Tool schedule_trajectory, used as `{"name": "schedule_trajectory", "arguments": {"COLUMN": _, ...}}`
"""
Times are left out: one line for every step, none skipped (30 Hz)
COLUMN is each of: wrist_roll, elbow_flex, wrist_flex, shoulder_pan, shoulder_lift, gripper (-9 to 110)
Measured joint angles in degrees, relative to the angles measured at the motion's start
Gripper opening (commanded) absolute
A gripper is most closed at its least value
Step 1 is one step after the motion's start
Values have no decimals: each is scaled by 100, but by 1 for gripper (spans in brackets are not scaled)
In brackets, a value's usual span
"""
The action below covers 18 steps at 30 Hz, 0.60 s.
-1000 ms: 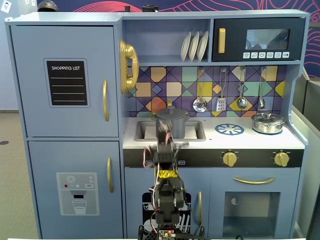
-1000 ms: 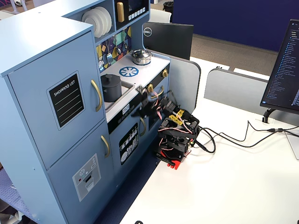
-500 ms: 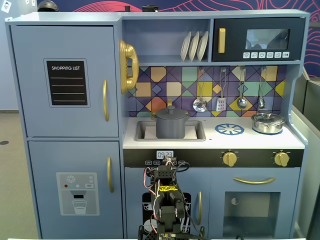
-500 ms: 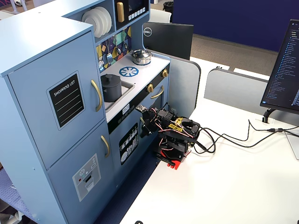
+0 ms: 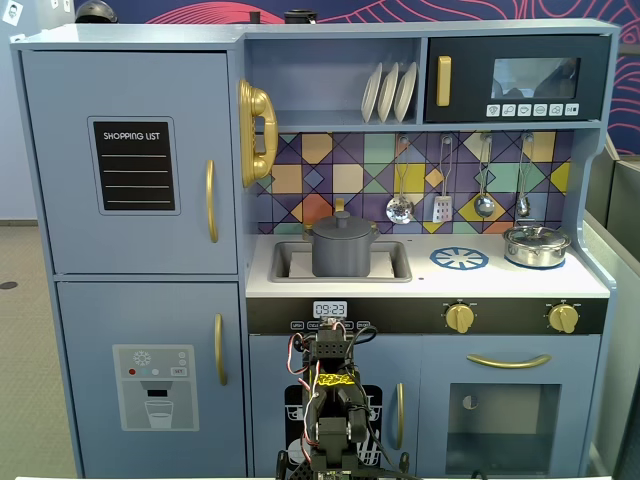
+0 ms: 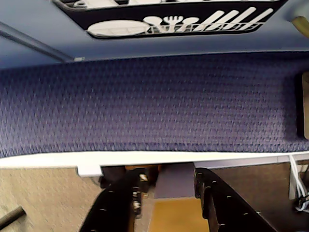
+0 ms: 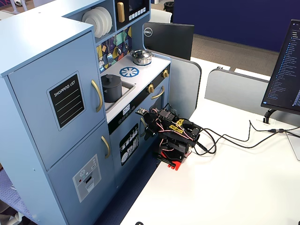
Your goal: Pick up the lid from the counter and put it on the gray recipient
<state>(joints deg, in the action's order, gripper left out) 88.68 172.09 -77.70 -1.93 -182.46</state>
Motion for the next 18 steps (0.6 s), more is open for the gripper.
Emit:
{"name": "schedule_trajectory", "arguments": {"wrist_roll": -9, "elbow_flex": 0, "wrist_flex": 0, "shoulder_pan": 18, "shoulder_lift": 0, "gripper": 5}}
{"name": "schedule_trajectory", "arguments": {"wrist_roll": -18, "elbow_flex": 0, "wrist_flex": 0, "shoulder_pan": 18, "shoulder_lift": 0, "gripper": 5}}
{"name": "schedule_trajectory", "arguments": {"wrist_roll": -26, "elbow_flex": 0, "wrist_flex": 0, "shoulder_pan": 18, "shoulder_lift": 0, "gripper": 5}}
{"name": "schedule_trajectory", "arguments": {"wrist_roll": -35, "elbow_flex": 0, "wrist_flex": 0, "shoulder_pan": 18, "shoulder_lift": 0, "gripper": 5}}
{"name": "schedule_trajectory", "arguments": {"wrist_roll": -44, "elbow_flex": 0, "wrist_flex": 0, "shoulder_pan": 18, "shoulder_lift": 0, "gripper": 5}}
{"name": "schedule_trajectory", "arguments": {"wrist_roll": -44, "elbow_flex": 0, "wrist_flex": 0, "shoulder_pan": 18, "shoulder_lift": 0, "gripper": 5}}
{"name": "schedule_trajectory", "arguments": {"wrist_roll": -44, "elbow_flex": 0, "wrist_flex": 0, "shoulder_pan": 44, "shoulder_lift": 0, "gripper": 5}}
{"name": "schedule_trajectory", "arguments": {"wrist_roll": -44, "elbow_flex": 0, "wrist_flex": 0, "shoulder_pan": 53, "shoulder_lift": 0, "gripper": 5}}
{"name": "schedule_trajectory", "arguments": {"wrist_roll": -44, "elbow_flex": 0, "wrist_flex": 0, "shoulder_pan": 53, "shoulder_lift": 0, "gripper": 5}}
{"name": "schedule_trajectory", "arguments": {"wrist_roll": -44, "elbow_flex": 0, "wrist_flex": 0, "shoulder_pan": 53, "shoulder_lift": 0, "gripper": 5}}
{"name": "schedule_trajectory", "arguments": {"wrist_roll": -44, "elbow_flex": 0, "wrist_flex": 0, "shoulder_pan": 53, "shoulder_lift": 0, "gripper": 6}}
{"name": "schedule_trajectory", "arguments": {"wrist_roll": -44, "elbow_flex": 0, "wrist_flex": 0, "shoulder_pan": 53, "shoulder_lift": 0, "gripper": 6}}
{"name": "schedule_trajectory", "arguments": {"wrist_roll": -44, "elbow_flex": 0, "wrist_flex": 0, "shoulder_pan": 53, "shoulder_lift": 0, "gripper": 6}}
{"name": "schedule_trajectory", "arguments": {"wrist_roll": -44, "elbow_flex": 0, "wrist_flex": 0, "shoulder_pan": 70, "shoulder_lift": 0, "gripper": 6}}
{"name": "schedule_trajectory", "arguments": {"wrist_roll": -44, "elbow_flex": 0, "wrist_flex": 0, "shoulder_pan": 79, "shoulder_lift": 0, "gripper": 6}}
{"name": "schedule_trajectory", "arguments": {"wrist_roll": -44, "elbow_flex": 0, "wrist_flex": 0, "shoulder_pan": 97, "shoulder_lift": 0, "gripper": 6}}
{"name": "schedule_trajectory", "arguments": {"wrist_roll": -44, "elbow_flex": 0, "wrist_flex": 0, "shoulder_pan": 114, "shoulder_lift": 0, "gripper": 6}}
{"name": "schedule_trajectory", "arguments": {"wrist_roll": -44, "elbow_flex": 0, "wrist_flex": 0, "shoulder_pan": 114, "shoulder_lift": 0, "gripper": 6}}
